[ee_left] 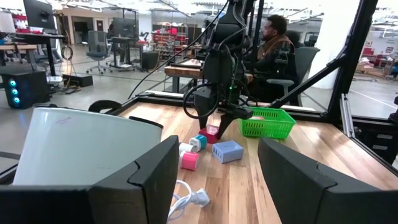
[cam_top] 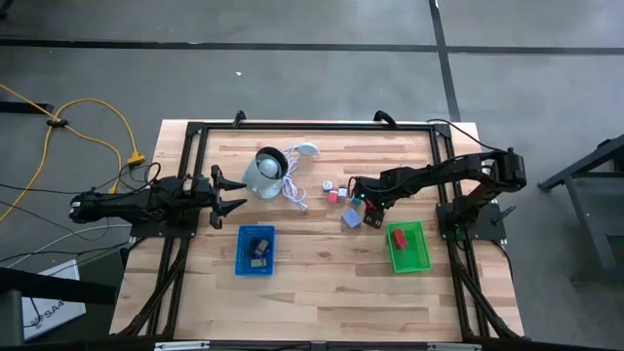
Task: Pick & Place Office items
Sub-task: Put the red charger adapter into the green bin
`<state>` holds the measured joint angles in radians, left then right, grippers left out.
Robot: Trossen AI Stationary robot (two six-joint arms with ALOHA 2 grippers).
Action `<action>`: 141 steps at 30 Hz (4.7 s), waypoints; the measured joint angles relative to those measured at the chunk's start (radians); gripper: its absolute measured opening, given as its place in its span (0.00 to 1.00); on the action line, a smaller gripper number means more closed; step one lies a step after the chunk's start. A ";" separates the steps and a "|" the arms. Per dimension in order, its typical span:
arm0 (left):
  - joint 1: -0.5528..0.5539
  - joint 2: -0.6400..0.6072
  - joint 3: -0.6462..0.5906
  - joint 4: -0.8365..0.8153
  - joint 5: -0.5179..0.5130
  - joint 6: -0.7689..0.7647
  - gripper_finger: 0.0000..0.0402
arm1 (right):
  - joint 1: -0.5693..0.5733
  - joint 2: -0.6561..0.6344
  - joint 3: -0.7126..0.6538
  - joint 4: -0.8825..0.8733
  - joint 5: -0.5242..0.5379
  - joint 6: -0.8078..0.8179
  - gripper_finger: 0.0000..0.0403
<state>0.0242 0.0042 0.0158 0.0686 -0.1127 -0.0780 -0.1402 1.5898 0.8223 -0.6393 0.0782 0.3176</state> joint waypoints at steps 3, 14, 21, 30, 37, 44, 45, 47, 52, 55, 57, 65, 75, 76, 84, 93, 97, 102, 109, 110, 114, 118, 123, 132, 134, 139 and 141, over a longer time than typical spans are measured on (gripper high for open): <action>0.000 0.000 0.000 0.000 0.000 0.000 0.53 | 0.000 0.000 0.001 0.000 -0.003 0.000 0.52; 0.000 0.000 0.000 0.000 0.000 0.000 0.53 | 0.000 0.000 0.001 0.000 -0.003 0.000 0.52; 0.000 0.000 0.000 0.000 0.000 0.000 0.53 | 0.000 0.000 0.001 0.000 -0.003 0.001 0.51; 0.000 0.000 0.000 0.000 0.000 0.000 0.53 | 0.000 -0.006 0.001 -0.006 -0.009 0.001 0.49; 0.000 0.000 0.000 0.000 0.000 0.000 0.53 | -0.003 -0.057 0.002 -0.027 -0.006 -0.009 0.50; 0.000 0.000 0.000 0.000 0.000 0.000 0.53 | -0.006 -0.194 0.004 -0.050 -0.003 -0.011 0.50; 0.000 0.000 0.000 0.000 0.000 0.000 0.53 | -0.004 -0.217 0.004 -0.056 -0.003 -0.010 0.50; 0.000 0.000 0.000 0.000 0.000 0.000 0.53 | -0.003 -0.261 0.004 -0.073 -0.004 -0.009 0.50; 0.000 0.000 0.000 0.000 0.000 0.000 0.53 | 0.025 -0.365 0.004 -0.096 -0.006 0.001 0.49; 0.000 0.000 0.000 0.000 0.000 0.000 0.53 | 0.060 -0.410 0.004 -0.122 -0.007 0.025 0.50; 0.000 0.000 0.000 0.000 0.000 0.000 0.53 | 0.091 -0.437 0.004 -0.156 -0.007 0.058 0.49; 0.000 0.000 0.000 0.000 0.000 0.000 0.53 | 0.255 -0.510 0.004 -0.249 -0.007 0.183 0.50; 0.000 0.000 0.000 0.000 0.000 0.000 0.53 | 0.482 -0.530 0.004 -0.303 0.014 0.332 0.50; 0.000 0.000 0.000 0.000 0.000 0.000 0.53 | 0.504 -0.529 0.004 -0.306 0.022 0.349 0.50; 0.000 0.000 0.000 0.000 0.000 0.000 0.53 | 0.641 -0.521 0.003 -0.317 0.028 0.471 0.50; 0.000 0.000 0.000 0.000 0.000 0.000 0.53 | 0.788 -0.476 0.004 -0.350 0.041 0.601 0.50; 0.000 0.000 0.000 0.000 0.000 0.000 0.53 | 0.844 -0.442 0.003 -0.349 0.070 0.632 0.50; 0.000 0.000 0.000 0.000 0.000 0.000 0.53 | 0.887 -0.382 0.003 -0.344 0.098 0.640 0.50; 0.000 0.000 0.000 0.000 0.000 0.000 0.53 | 0.914 -0.294 0.003 -0.344 0.106 0.632 0.50; 0.000 0.000 0.000 0.000 0.000 0.000 0.53 | 0.914 -0.284 0.003 -0.343 0.106 0.627 0.50; 0.000 0.000 0.000 0.000 0.000 0.000 0.53 | 0.913 -0.254 0.003 -0.341 0.107 0.613 0.51; 0.000 0.000 0.000 0.000 0.000 0.000 0.53 | 0.913 -0.238 -0.004 -0.332 0.111 0.598 0.51; 0.000 0.000 0.000 0.000 0.000 0.000 0.53 | 0.912 -0.238 -0.041 -0.282 0.105 0.598 0.50; 0.000 0.000 0.000 0.000 0.000 0.000 0.53 | 0.912 -0.238 -0.057 -0.276 0.102 0.601 0.52; 0.000 0.000 0.000 0.000 0.000 0.000 0.53 | 0.912 -0.238 -0.057 -0.276 0.102 0.601 0.53; 0.000 0.000 0.000 0.000 0.000 0.000 0.53 | 0.912 -0.238 -0.057 -0.276 0.102 0.601 0.58; 0.000 0.000 0.000 0.000 0.000 0.000 0.53 | 0.912 -0.238 -0.057 -0.276 0.102 0.601 0.59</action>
<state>0.0241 0.0040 0.0158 0.0686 -0.1127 -0.0780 0.7723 1.3518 0.7654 -0.9150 0.1806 0.9188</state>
